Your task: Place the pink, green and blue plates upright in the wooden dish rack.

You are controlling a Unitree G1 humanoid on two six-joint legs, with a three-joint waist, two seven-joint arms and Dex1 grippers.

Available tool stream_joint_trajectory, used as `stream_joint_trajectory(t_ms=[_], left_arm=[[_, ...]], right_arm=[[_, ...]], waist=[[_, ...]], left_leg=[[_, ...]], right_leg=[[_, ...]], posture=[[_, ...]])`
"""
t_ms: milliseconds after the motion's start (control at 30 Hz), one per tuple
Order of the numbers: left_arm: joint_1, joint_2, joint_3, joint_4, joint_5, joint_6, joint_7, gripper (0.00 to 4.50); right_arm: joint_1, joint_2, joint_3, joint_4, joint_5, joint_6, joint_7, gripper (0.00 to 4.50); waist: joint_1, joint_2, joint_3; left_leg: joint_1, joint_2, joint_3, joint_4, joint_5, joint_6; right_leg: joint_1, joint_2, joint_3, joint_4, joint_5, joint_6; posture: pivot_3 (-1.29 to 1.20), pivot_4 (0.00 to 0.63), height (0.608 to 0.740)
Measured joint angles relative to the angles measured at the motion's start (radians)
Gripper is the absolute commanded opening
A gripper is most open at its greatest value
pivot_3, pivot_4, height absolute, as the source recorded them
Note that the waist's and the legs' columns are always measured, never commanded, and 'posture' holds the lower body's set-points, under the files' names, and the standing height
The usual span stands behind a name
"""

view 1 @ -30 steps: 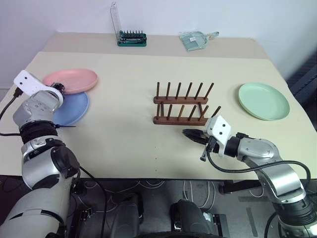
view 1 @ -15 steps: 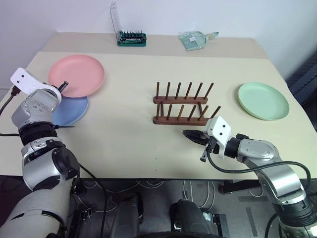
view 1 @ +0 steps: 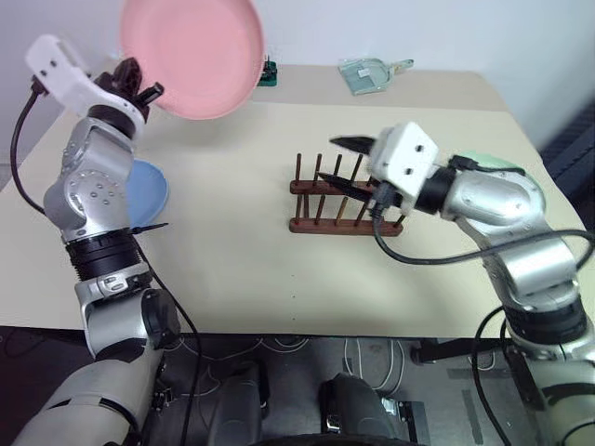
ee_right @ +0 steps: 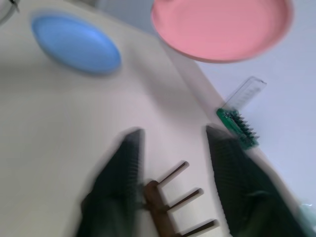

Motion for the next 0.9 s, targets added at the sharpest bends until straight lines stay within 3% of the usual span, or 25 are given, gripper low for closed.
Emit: stream_joint_trajectory(t_ms=[167,433,533,733,867,900], left_arm=[[0.001,-0.086,-0.189,-0.138,0.047,0.045,0.015,0.0],[0.007,-0.129,-0.255,-0.236,0.06,0.119,0.026,0.0],[0.007,-0.133,-0.26,-0.26,0.058,0.143,0.019,0.0],[0.015,-0.13,-0.247,-0.258,0.063,0.173,0.018,0.0],[0.022,-0.134,-0.218,-0.252,0.059,0.174,0.013,0.0],[0.022,-0.14,-0.213,-0.252,0.058,0.174,0.012,0.31]], right_arm=[[-0.143,0.049,0.177,0.178,-0.273,-0.255,-0.054,3.8],[-0.179,0.082,0.237,0.376,-0.517,-0.491,-0.136,3.8],[-0.18,0.09,0.241,0.428,-0.581,-0.53,-0.161,3.06],[-0.179,0.097,0.231,0.451,-0.647,-0.563,-0.192,0.1],[-0.175,0.111,0.213,0.447,-0.662,-0.576,-0.198,0.04],[-0.173,0.112,0.212,0.447,-0.665,-0.577,-0.198,0.01]], waist=[[-0.001,0.0,0.0],[-0.002,0.001,0.0],[-0.002,0.001,0.001],[-0.005,0.001,0.001],[-0.002,0.002,0.001],[-0.001,0.002,0.001]], left_leg=[[-0.001,0.0,0.0,0.0,0.0,0.0],[-0.001,0.001,0.0,0.001,0.0,0.0],[-0.001,0.001,0.0,0.001,0.0,0.0],[-0.001,0.001,0.0,0.001,0.0,0.0],[-0.001,0.001,0.0,0.002,0.0,0.0],[-0.001,0.001,0.0,0.002,0.0,0.0]], right_leg=[[-0.001,0.001,0.0,0.0,0.0,0.0],[-0.001,0.001,0.0,0.0,0.0,0.0],[-0.001,0.0,0.0,0.0,0.0,0.0],[-0.001,0.0,0.0,0.0,0.0,0.0],[0.0,0.001,0.0,0.0,0.0,0.0],[0.0,0.001,0.0,0.0,0.0,0.0]], posture=[[0.0,0.15,0.732],[0.0,0.15,0.732],[0.0,0.15,0.732],[0.0,0.15,0.732],[0.0,0.15,0.732],[0.0,0.15,0.732]])
